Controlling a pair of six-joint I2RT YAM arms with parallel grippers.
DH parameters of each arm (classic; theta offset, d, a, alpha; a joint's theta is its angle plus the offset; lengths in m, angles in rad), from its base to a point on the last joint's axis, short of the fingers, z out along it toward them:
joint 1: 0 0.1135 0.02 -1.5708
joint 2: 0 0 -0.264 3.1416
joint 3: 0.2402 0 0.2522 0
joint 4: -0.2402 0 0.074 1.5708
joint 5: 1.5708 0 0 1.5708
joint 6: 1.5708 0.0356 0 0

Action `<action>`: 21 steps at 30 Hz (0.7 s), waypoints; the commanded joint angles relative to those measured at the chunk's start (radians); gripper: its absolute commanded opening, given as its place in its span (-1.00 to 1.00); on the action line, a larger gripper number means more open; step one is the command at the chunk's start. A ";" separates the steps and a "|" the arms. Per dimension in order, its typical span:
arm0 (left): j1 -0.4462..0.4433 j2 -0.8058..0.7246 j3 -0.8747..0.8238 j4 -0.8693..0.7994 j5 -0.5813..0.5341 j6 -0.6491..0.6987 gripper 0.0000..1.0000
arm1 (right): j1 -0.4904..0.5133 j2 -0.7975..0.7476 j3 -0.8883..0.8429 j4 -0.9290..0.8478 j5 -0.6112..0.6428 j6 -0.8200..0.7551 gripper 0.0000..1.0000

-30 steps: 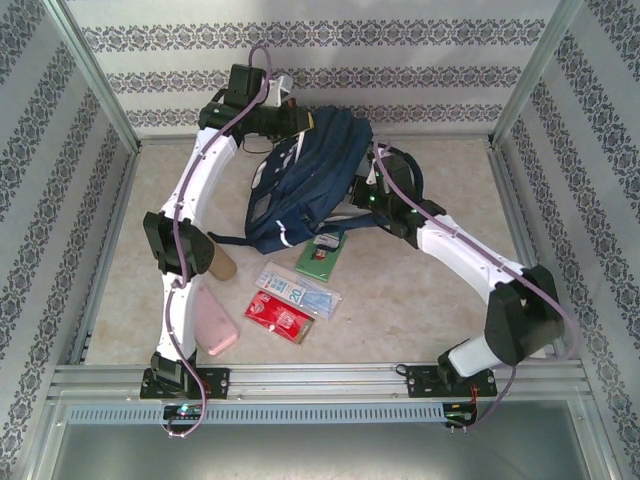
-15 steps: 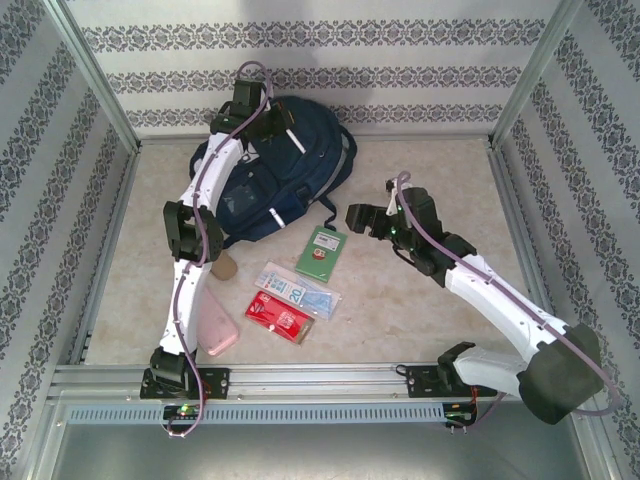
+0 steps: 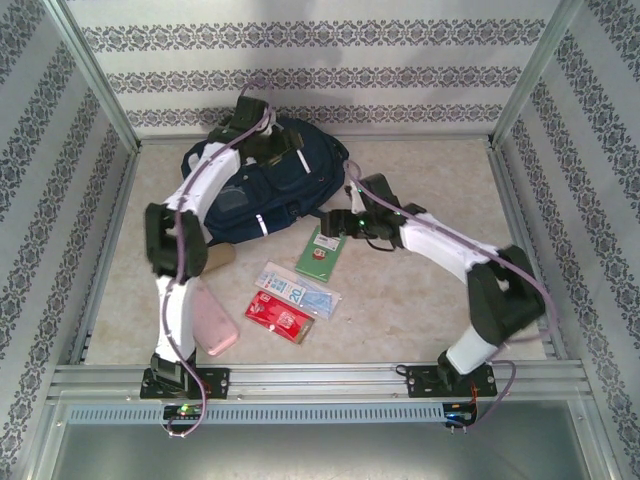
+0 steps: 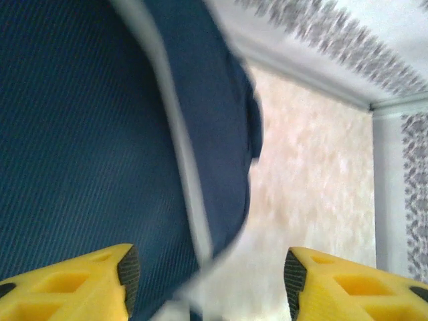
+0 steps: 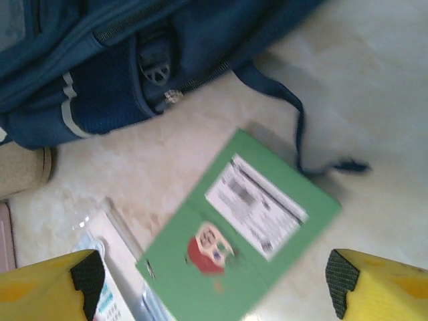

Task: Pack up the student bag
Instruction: Place the student bag at the top-center of the table, then pick up the book from the center of the table.

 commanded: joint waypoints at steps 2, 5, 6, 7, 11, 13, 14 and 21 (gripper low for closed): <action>-0.017 -0.325 -0.464 0.300 -0.040 -0.204 0.34 | -0.021 0.143 0.094 0.031 -0.229 -0.060 0.64; -0.041 -0.433 -0.655 0.358 -0.038 -0.244 0.35 | 0.008 0.251 0.206 -0.033 -0.268 -0.095 0.60; -0.051 -0.462 -0.712 0.380 -0.030 -0.260 0.35 | 0.018 0.285 0.241 -0.055 -0.257 -0.102 0.60; -0.062 -0.484 -0.758 0.402 -0.026 -0.277 0.34 | 0.026 0.311 0.271 -0.072 -0.245 -0.110 0.60; -0.116 -0.567 -0.938 0.497 -0.020 -0.361 0.34 | 0.038 0.389 0.356 -0.105 -0.155 -0.114 0.60; -0.144 -0.604 -1.005 0.527 -0.037 -0.386 0.30 | 0.036 0.415 0.381 -0.113 -0.117 -0.112 0.60; -0.158 -0.623 -1.043 0.559 -0.039 -0.402 0.26 | 0.031 0.430 0.395 -0.122 -0.100 -0.114 0.61; -0.257 -0.626 -1.190 0.699 -0.041 -0.486 0.14 | 0.009 0.476 0.422 -0.160 -0.037 -0.139 0.62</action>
